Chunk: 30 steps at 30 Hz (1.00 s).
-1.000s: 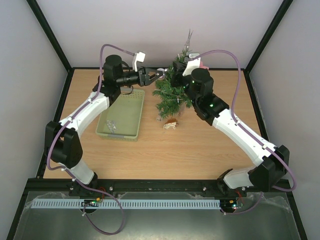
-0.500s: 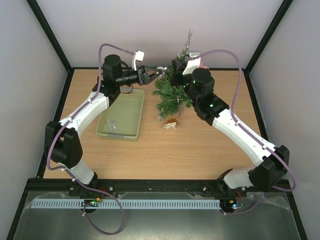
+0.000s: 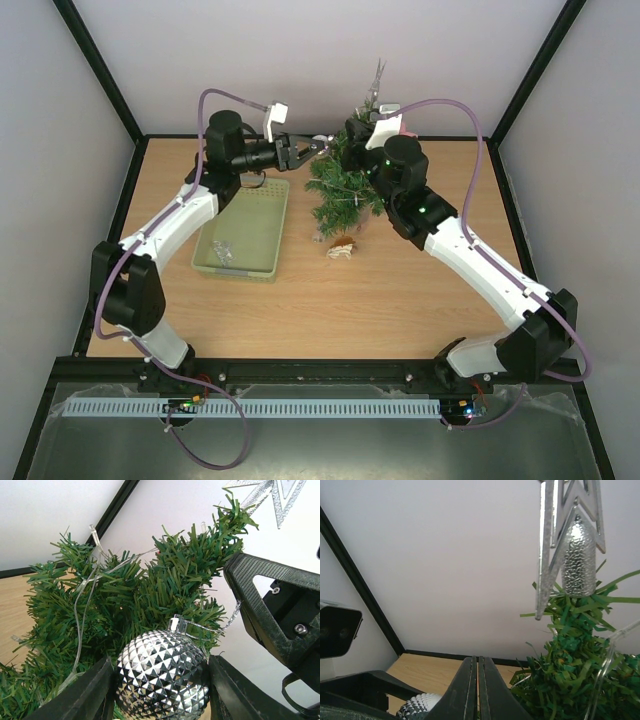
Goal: Decorate the small christmas tree
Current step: Hang the decoration item on the Christmas tree.
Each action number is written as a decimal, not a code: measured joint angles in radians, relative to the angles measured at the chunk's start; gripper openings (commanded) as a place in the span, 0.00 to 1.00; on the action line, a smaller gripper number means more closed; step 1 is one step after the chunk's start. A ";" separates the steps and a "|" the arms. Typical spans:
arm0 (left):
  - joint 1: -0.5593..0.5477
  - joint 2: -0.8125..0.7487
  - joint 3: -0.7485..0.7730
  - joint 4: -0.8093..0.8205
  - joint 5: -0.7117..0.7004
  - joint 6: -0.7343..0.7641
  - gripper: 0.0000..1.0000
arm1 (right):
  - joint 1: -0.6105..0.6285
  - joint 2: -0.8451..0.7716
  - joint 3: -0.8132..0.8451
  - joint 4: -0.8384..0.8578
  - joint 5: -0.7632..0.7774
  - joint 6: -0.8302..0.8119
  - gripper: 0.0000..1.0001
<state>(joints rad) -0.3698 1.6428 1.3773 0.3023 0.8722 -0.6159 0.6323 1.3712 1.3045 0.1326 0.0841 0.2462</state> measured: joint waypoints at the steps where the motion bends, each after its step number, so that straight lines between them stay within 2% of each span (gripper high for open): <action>1: 0.000 0.001 0.000 0.000 0.002 -0.002 0.32 | 0.000 0.000 0.000 0.000 -0.001 0.000 0.02; 9: 0.000 0.010 -0.005 0.006 0.008 -0.016 0.31 | -0.003 0.000 -0.001 0.009 -0.004 -0.010 0.02; 14: 0.000 0.003 -0.036 0.010 0.011 -0.018 0.31 | -0.005 -0.004 -0.001 -0.009 -0.056 -0.024 0.19; 24: 0.000 -0.084 -0.132 0.032 0.031 -0.055 0.31 | -0.005 -0.176 -0.066 -0.102 -0.162 -0.010 0.37; 30: 0.000 -0.143 -0.160 0.051 0.063 -0.093 0.31 | -0.005 -0.211 -0.078 -0.111 -0.244 -0.027 0.42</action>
<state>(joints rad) -0.3695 1.4998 1.2171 0.3531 0.9352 -0.7086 0.6277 1.1603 1.2266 0.0219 -0.1600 0.2192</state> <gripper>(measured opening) 0.474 0.411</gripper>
